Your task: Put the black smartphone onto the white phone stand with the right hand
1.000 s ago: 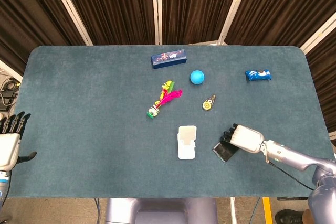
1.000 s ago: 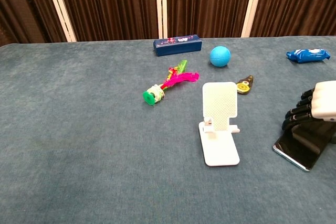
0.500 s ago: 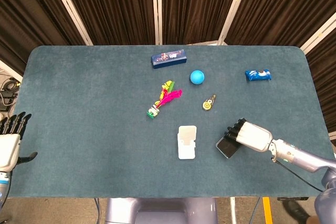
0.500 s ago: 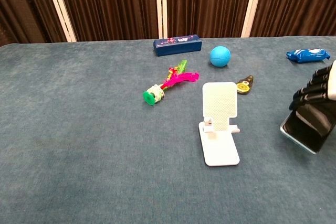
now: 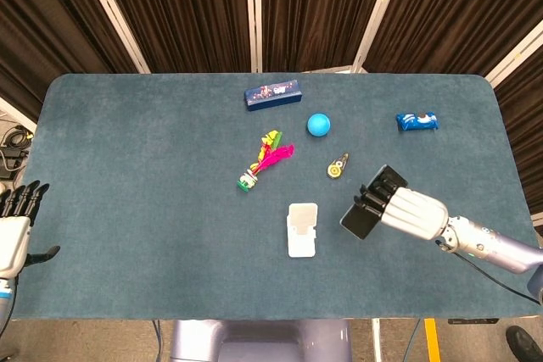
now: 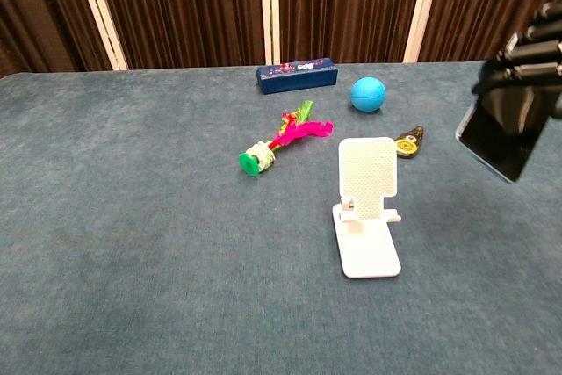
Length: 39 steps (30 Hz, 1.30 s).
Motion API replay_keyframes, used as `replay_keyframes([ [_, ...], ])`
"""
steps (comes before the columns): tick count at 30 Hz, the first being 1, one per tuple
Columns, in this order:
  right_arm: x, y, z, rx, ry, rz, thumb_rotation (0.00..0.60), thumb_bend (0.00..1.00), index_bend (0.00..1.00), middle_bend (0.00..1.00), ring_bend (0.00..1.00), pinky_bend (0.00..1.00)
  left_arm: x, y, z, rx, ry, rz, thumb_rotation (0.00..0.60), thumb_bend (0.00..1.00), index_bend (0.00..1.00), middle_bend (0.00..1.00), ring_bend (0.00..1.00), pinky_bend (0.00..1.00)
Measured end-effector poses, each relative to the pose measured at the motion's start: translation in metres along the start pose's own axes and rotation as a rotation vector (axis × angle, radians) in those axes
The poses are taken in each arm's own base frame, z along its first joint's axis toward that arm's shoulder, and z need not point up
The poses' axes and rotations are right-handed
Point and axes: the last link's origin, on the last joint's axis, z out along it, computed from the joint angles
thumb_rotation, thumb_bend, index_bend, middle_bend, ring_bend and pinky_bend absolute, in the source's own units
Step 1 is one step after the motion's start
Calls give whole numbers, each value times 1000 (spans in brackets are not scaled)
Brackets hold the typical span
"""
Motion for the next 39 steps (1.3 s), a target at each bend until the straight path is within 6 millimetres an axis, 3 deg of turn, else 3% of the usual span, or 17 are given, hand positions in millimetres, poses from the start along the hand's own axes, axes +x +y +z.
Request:
replay_keyframes([
  [8, 25, -5, 33, 31, 57, -295, 600, 518, 548, 524, 444, 473, 0, 0, -1, -2, -6, -4, 600, 0, 0, 0, 0, 0],
  [13, 40, -25, 58, 65, 54, -433, 600, 518, 543, 521, 442, 473, 0, -1, 0, -1, -10, -6, 600, 0, 0, 0, 0, 0],
  [22, 55, -54, 89, 194, -1, -564, 600, 519, 546, 519, 433, 471, -1, -3, 3, 5, -20, -11, 600, 0, 0, 0, 0, 0],
  [31, 61, -61, 110, 227, 14, -632, 600, 519, 548, 523, 433, 470, -1, -3, 3, 6, -22, -11, 600, 0, 0, 0, 0, 0],
  [39, 58, -64, 117, 254, 9, -650, 600, 519, 552, 525, 433, 468, -1, -5, 4, 11, -24, -13, 600, 0, 0, 0, 0, 0],
])
